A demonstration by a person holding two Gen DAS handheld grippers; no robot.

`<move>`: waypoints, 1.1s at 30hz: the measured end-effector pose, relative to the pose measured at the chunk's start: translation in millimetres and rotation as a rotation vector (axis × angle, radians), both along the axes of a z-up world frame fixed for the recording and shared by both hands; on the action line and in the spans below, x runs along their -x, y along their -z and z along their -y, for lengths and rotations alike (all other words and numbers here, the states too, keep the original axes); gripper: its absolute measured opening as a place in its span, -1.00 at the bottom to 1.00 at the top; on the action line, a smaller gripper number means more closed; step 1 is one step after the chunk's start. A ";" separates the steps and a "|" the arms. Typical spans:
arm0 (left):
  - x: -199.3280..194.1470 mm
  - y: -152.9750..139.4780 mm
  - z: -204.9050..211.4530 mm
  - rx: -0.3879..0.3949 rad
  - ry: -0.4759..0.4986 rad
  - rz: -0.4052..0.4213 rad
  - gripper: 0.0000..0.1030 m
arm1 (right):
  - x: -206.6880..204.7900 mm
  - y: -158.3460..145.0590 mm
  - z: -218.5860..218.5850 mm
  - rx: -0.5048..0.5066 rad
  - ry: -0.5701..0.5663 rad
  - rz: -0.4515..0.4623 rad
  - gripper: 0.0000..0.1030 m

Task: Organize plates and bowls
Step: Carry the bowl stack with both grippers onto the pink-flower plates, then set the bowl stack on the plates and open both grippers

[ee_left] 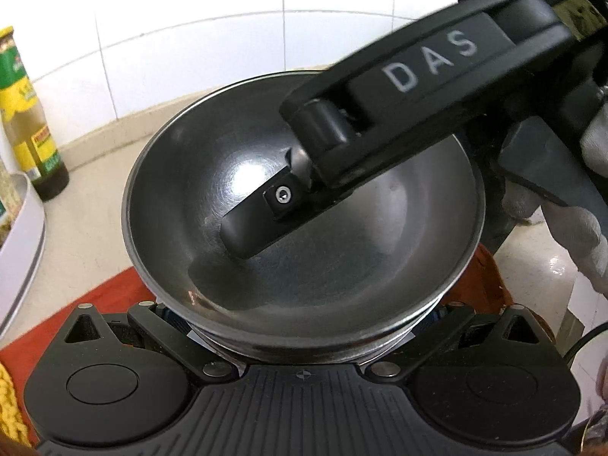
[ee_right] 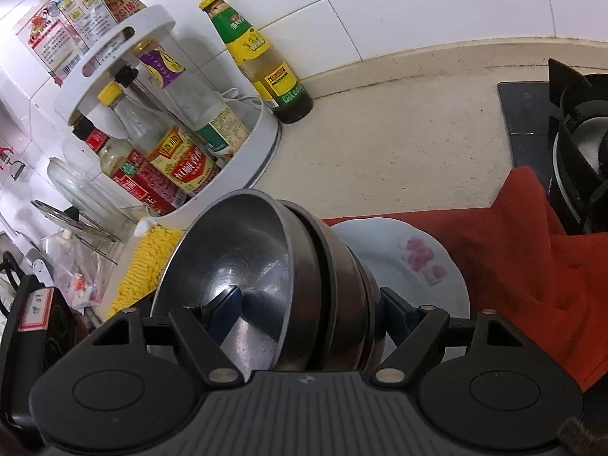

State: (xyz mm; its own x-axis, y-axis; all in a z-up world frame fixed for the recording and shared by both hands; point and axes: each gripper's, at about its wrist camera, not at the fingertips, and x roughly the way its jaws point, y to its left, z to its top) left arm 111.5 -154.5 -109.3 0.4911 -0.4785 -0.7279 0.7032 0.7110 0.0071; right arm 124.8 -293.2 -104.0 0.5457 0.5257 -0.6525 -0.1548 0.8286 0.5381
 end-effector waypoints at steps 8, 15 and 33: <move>-8.5 5.5 0.2 -0.020 -0.023 -0.053 1.00 | -1.1 17.8 -2.7 0.011 -0.027 -0.013 0.42; 11.1 -2.2 -11.1 -0.023 -0.047 -0.069 1.00 | 5.0 13.4 1.5 0.037 0.010 0.021 0.43; 14.1 -13.4 -23.4 0.003 -0.126 -0.114 1.00 | 27.6 3.2 15.3 0.107 0.089 0.074 0.43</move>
